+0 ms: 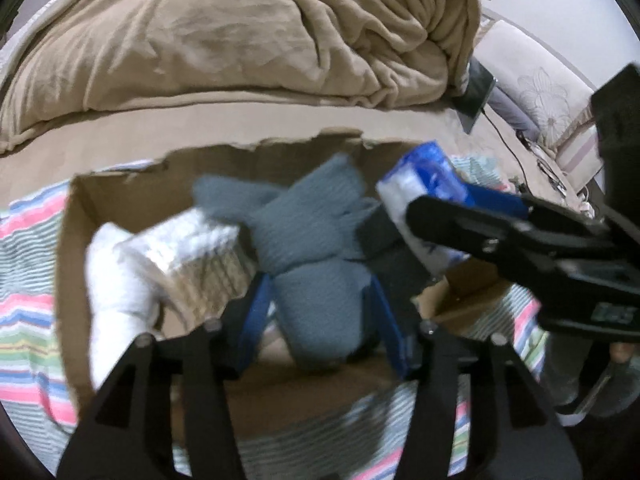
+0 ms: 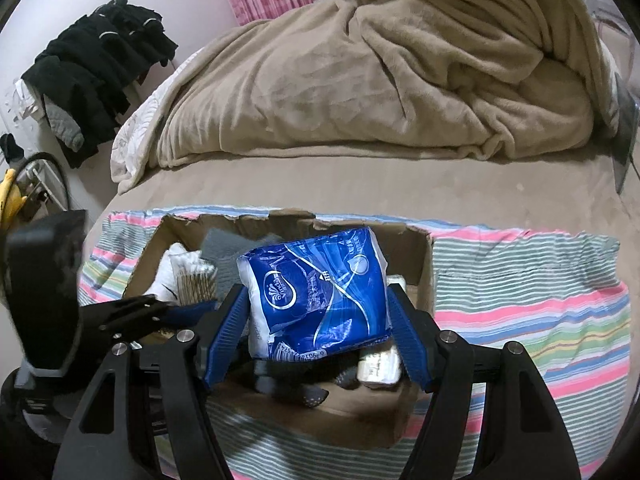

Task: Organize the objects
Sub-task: 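Lower the grey sock and blue tissue pack into the box while opening both grippers, then grasp the clear bag of brown snacks with the right gripper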

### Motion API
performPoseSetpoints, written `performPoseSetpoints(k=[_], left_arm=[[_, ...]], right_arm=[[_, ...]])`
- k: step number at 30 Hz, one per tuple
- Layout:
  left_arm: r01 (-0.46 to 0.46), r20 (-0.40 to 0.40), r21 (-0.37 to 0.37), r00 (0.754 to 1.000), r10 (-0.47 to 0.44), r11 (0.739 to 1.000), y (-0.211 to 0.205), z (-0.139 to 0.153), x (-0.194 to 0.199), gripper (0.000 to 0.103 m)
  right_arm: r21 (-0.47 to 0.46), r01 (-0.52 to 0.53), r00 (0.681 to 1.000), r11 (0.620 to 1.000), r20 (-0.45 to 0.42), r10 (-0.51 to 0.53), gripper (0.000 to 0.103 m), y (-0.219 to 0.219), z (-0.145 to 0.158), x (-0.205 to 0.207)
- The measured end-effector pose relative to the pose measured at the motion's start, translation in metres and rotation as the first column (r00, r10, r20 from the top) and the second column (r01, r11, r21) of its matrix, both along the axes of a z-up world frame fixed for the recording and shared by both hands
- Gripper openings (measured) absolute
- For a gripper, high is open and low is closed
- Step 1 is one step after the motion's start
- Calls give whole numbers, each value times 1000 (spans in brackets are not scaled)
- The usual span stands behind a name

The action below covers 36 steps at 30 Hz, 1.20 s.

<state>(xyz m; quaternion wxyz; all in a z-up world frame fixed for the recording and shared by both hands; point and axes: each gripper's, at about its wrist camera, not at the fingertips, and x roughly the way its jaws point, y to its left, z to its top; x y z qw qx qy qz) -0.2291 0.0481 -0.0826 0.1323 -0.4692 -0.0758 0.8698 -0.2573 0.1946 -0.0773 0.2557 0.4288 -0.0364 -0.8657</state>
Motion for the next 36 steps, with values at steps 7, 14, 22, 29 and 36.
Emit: performPoseSetpoints(k=[7,14,22,29,36], left_arm=[[-63,-41,-13,997,63,998,-22,21,28,81],[-181,-96,22,979,182,983,-61,45,58,81],[-199,-128,43,971,203,979,-70,61,87,81],[-199,-159,50,966,205,979,-70,71,116,81],[-202,-162,63,964,210,977,-74,71,142,81]], right_arm=[[-15,-3,1000,1000,21,4,74,-7,-3,1],[-7,19,1000,1000,-2,-19,83,-9,9,16],[9,10,999,1000,-46,-9,85,-14,30,46],[22,-5,998,1000,-61,6,85,-18,39,78],[25,-27,998,999,-55,28,85,-21,39,112]])
